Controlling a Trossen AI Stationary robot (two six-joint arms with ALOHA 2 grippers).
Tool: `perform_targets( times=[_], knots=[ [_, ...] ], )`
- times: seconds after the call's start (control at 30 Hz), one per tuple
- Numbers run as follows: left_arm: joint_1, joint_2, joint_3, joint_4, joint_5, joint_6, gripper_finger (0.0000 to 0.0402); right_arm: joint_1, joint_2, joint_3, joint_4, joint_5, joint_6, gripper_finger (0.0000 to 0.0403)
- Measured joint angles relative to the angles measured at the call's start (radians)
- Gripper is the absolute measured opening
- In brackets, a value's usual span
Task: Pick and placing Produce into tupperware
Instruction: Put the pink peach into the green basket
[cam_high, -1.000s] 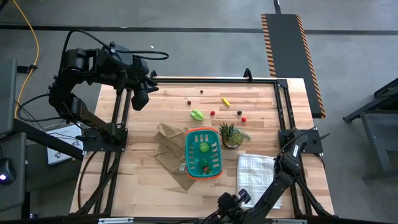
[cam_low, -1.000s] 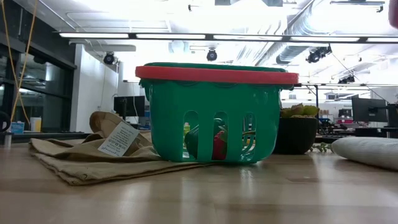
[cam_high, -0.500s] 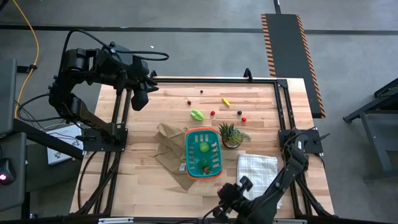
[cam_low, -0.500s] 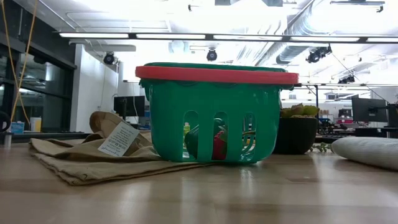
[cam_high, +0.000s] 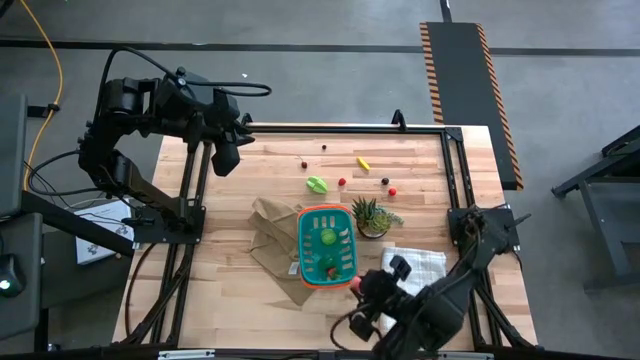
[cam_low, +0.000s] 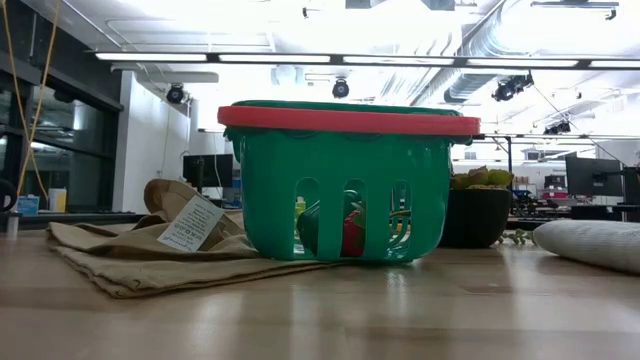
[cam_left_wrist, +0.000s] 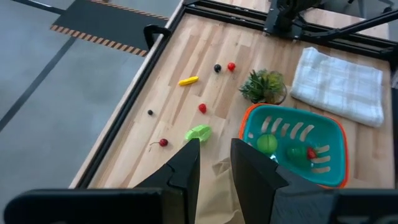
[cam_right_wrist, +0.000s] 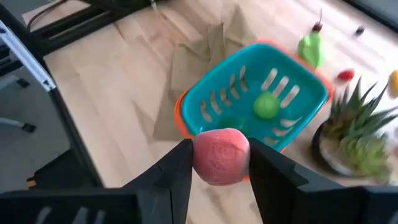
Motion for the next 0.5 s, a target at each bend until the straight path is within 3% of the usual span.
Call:
perform_targets(
  times=[0.23, 0.5],
  knots=[
    [0.0, 0.0, 0.0, 0.0, -0.011, 0.01, 0.0081, -0.091, -0.03, 0.0, 0.0, -0.002, -0.188, 0.0128],
    [0.0, 0.0, 0.0, 0.0, -0.011, 0.072, 0.0081, -0.262, -0.033, 0.0, 0.02, -0.133, -0.453, 0.0128]
  ],
)
